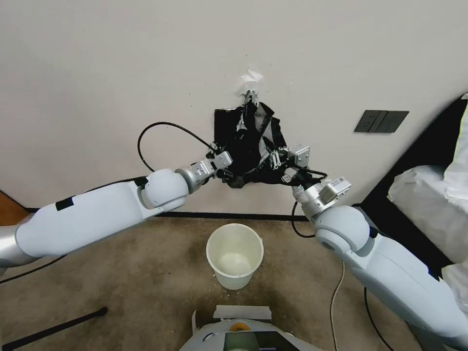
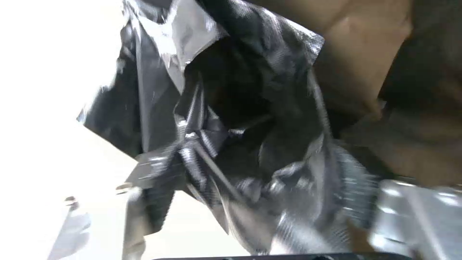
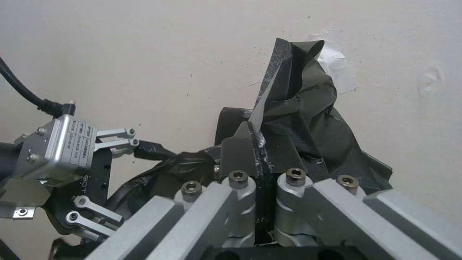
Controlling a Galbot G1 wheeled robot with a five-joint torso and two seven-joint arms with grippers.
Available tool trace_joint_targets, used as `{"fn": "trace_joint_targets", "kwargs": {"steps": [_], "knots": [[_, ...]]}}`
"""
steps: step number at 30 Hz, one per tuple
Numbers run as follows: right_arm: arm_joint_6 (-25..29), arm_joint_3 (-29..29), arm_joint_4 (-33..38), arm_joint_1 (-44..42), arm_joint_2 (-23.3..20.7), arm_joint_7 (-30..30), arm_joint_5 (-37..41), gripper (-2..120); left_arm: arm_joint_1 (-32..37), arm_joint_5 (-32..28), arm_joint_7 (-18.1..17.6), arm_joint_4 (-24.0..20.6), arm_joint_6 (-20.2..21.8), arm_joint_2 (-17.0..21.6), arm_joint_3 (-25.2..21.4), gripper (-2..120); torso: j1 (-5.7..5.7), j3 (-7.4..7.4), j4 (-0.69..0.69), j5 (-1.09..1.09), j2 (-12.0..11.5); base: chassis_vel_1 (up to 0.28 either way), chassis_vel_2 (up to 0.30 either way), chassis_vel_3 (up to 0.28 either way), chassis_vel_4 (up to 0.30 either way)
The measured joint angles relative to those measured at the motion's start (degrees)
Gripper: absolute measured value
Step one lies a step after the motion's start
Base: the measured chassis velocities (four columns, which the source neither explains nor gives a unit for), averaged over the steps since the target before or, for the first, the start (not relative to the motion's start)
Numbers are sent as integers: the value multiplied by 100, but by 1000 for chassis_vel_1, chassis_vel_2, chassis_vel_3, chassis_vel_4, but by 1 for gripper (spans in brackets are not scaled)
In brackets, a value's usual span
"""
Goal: Place a trash bag onto the trash bin.
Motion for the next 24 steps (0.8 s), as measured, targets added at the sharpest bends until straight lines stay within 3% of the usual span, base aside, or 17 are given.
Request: {"fn": "trace_joint_targets", "kwargs": {"steps": [3,13,14,17,22,24], "knots": [[0,1,5,0,-25,1,4,0,71,22,2,25,0,5,-24,48,-1,0,-1,0,0,0,0,0,0],[3,3,0,-7,-23,6,11,0,87,25,7,38,-53,59,-90,18,0,0,-1,1,0,0,0,0,0],[3,1,-1,-13,-19,5,9,0,96,25,4,25,-99,85,-108,10,0,0,-1,1,0,0,0,0,0],[3,-5,-7,-17,-13,5,7,0,186,25,-28,3,-197,118,-216,1,0,0,-1,1,0,0,0,0,0],[-1,-3,-43,-64,3,26,35,0,584,-105,-173,-34,-630,170,-643,0,0,0,-2,1,0,0,0,0,0],[-5,45,-44,-176,38,80,99,0,1039,-479,-353,-136,-917,212,-1081,0,0,0,-1,0,0,0,0,0,0]]}}
